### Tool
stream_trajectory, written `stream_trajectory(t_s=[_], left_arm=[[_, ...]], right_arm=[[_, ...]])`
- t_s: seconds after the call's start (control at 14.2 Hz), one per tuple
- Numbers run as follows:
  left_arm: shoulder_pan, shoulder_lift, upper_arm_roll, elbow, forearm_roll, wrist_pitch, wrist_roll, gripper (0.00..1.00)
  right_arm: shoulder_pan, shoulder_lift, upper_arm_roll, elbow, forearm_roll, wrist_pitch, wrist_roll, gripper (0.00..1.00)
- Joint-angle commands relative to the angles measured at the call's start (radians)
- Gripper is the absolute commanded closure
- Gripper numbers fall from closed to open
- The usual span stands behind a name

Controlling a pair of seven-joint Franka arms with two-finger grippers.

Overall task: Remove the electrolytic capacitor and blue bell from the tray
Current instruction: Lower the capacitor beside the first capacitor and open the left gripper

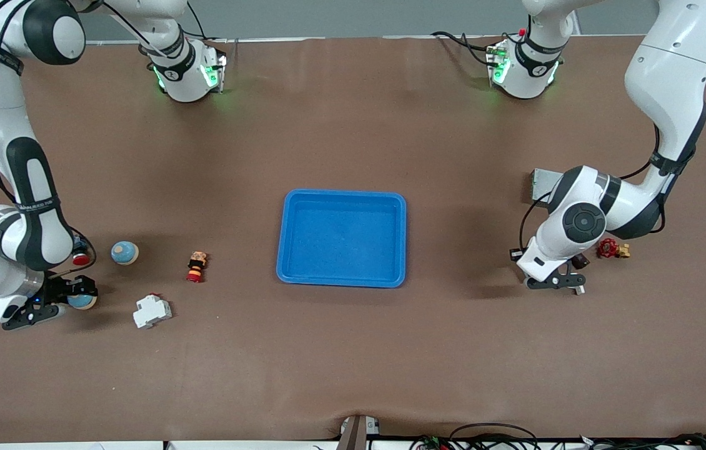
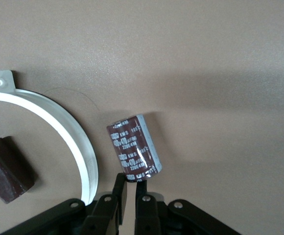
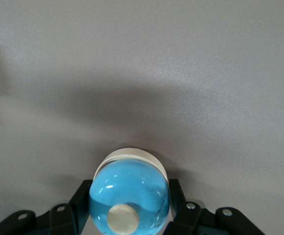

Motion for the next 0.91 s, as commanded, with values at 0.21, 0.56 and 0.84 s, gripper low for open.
stream_trajectory(t_s=[0.21, 0.56, 0.84], left_arm=[[0.014, -0.007, -0.010, 0.000, 0.023, 0.011, -0.003, 0.78], [0.011, -0.041, -0.013, 0.000, 0.021, -0.001, -0.021, 0.00], [0.011, -0.131, -0.037, 0.012, 0.000, -0.053, -0.017, 0.00]], right_arm=[[-0.035, 0.079, 0.020, 0.158, 0.009, -0.138, -0.018, 1.00], [-0.040, 0.085, 0.020, 0.163, 0.004, -0.133, -0.027, 1.00], [-0.049, 0.096, 0.020, 0.175, 0.002, -0.130, -0.043, 1.00]])
